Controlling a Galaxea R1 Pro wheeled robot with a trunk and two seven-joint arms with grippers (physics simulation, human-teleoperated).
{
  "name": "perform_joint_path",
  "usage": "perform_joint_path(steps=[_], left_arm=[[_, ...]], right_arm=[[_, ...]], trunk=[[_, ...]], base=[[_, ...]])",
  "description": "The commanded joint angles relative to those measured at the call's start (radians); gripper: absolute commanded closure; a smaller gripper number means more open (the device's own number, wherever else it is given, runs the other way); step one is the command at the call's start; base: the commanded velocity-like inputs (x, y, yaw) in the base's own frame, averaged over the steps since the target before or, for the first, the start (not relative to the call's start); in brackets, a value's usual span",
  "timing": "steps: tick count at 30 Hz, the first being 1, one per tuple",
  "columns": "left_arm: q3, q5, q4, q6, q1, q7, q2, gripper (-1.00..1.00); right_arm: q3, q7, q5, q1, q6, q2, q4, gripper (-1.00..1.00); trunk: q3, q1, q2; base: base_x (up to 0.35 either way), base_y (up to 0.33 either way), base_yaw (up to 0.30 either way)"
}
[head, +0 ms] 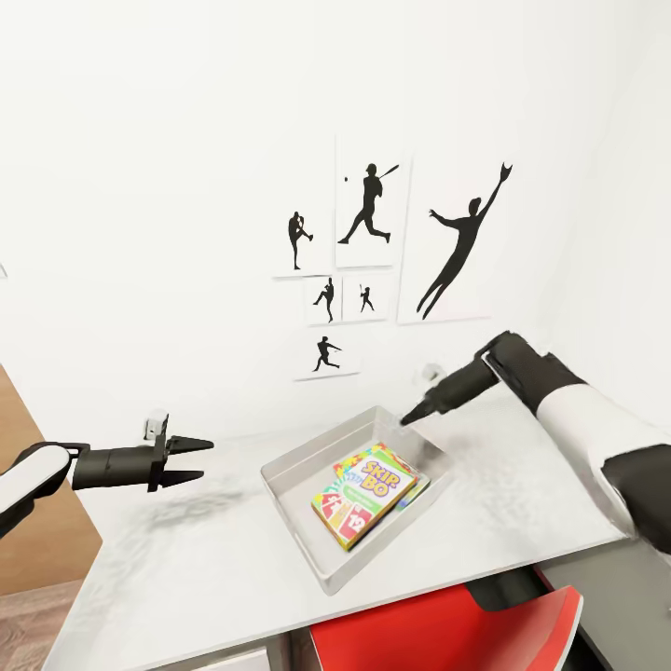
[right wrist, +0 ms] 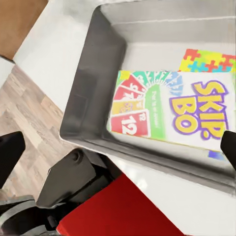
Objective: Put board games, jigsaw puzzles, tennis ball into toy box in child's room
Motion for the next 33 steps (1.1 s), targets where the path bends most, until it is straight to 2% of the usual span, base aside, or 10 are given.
perform_joint_path(steps=[1, 8, 10, 11, 13, 16, 20, 26, 29, 33], left_arm=[[-0.005, -0.005, 0.001, -0.001, -0.003, -0.012, 0.001, -1.0], [-0.005, -0.009, 0.001, -0.001, -0.003, -0.051, 0.005, -1.0], [-0.005, -0.008, 0.001, -0.001, -0.003, -0.055, 0.007, -1.0], [-0.005, -0.008, 0.001, -0.001, -0.003, -0.056, 0.007, -1.0], [-0.005, -0.007, 0.001, -0.001, -0.003, -0.056, 0.007, -1.0], [-0.005, -0.007, 0.001, -0.001, -0.003, -0.057, 0.008, -1.0], [-0.005, -0.007, 0.001, -0.001, -0.003, -0.057, 0.008, -1.0], [-0.006, -0.005, 0.001, -0.001, -0.003, -0.058, 0.007, -1.0], [-0.006, -0.005, 0.001, -0.001, -0.003, -0.057, 0.005, -1.0], [-0.005, -0.005, 0.001, 0.0, -0.003, -0.058, 0.004, -1.0]], right_arm=[[-0.072, 0.009, 0.006, 0.004, 0.012, -0.025, -0.003, -1.0], [-0.557, 0.017, -0.005, 0.137, -0.006, -0.16, -0.003, -1.0], [-0.715, 0.019, -0.013, 0.207, -0.023, -0.178, -0.003, -1.0], [-0.84, 0.021, -0.016, 0.266, -0.044, -0.186, -0.003, -1.0], [-1.007, 0.023, -0.021, 0.342, -0.075, -0.19, -0.004, -1.0], [-1.208, 0.031, -0.024, 0.443, -0.174, -0.192, -0.005, -1.0], [-1.271, 0.045, -0.046, 0.55, -0.255, -0.189, -0.016, -1.0], [-1.278, 0.047, -0.176, 0.673, -0.312, -0.18, -0.074, -1.0], [-1.277, 0.047, -0.251, 0.701, -0.312, -0.183, -0.116, -1.0], [-1.277, 0.047, -0.286, 0.729, -0.31, -0.182, -0.138, -1.0]], trunk=[[-0.003, 0.001, -0.002], [-0.003, 0.001, -0.002], [-0.003, 0.001, -0.002], [-0.003, 0.001, -0.002], [-0.003, 0.001, -0.002], [-0.003, 0.001, -0.002], [-0.003, 0.001, -0.002], [-0.003, 0.001, -0.002], [-0.002, 0.001, -0.002], [0.002, 0.001, -0.002]], base=[[0.0, 0.0, 0.0], [0.0, 0.0, 0.0], [0.0, 0.0, 0.0], [0.0, 0.0, 0.0], [0.0, 0.0, 0.0], [0.0, 0.0, 0.0], [0.0, 0.0, 0.0], [0.0, 0.0, 0.0], [0.0, 0.0, -0.031], [0.0, 0.0, -0.158]])
